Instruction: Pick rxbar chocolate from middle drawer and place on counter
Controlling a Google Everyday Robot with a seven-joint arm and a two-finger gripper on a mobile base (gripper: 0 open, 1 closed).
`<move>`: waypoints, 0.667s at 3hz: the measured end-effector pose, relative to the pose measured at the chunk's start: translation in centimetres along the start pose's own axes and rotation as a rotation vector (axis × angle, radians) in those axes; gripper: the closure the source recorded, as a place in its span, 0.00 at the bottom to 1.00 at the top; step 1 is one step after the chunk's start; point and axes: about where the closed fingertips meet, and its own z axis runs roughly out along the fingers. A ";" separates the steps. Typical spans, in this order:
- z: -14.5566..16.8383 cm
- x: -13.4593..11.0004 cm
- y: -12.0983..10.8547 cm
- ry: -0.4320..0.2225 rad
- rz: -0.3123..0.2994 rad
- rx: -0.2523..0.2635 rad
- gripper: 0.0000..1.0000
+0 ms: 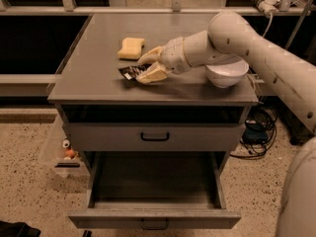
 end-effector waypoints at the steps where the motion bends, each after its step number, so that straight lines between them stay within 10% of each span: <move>1: 0.1 0.1 0.1 0.000 0.003 -0.002 0.83; 2: 0.1 0.1 0.1 0.000 0.003 -0.002 0.61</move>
Offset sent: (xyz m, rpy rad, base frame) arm -0.0001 0.0007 -0.0018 0.0001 0.0034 0.0005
